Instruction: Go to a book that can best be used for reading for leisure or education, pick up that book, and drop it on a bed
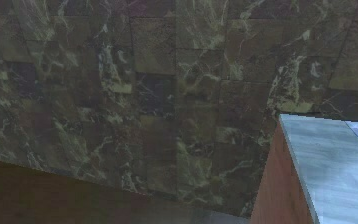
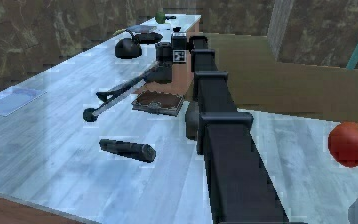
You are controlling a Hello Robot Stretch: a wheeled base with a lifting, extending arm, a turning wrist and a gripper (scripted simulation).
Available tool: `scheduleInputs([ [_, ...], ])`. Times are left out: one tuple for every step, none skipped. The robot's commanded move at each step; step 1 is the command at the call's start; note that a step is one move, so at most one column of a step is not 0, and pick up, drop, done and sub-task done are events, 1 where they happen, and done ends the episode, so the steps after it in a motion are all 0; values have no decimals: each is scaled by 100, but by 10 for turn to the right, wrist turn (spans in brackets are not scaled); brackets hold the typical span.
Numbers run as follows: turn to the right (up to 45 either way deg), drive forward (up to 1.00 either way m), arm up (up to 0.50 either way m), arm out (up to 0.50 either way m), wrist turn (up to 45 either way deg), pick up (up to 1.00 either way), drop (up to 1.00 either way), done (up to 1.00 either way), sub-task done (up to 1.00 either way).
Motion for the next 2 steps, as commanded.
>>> scheduleInputs([
  [0, 0, 0, 0, 450, 0, 0, 0, 0],
  [0, 0, 0, 0, 450, 0, 0, 0, 0],
])
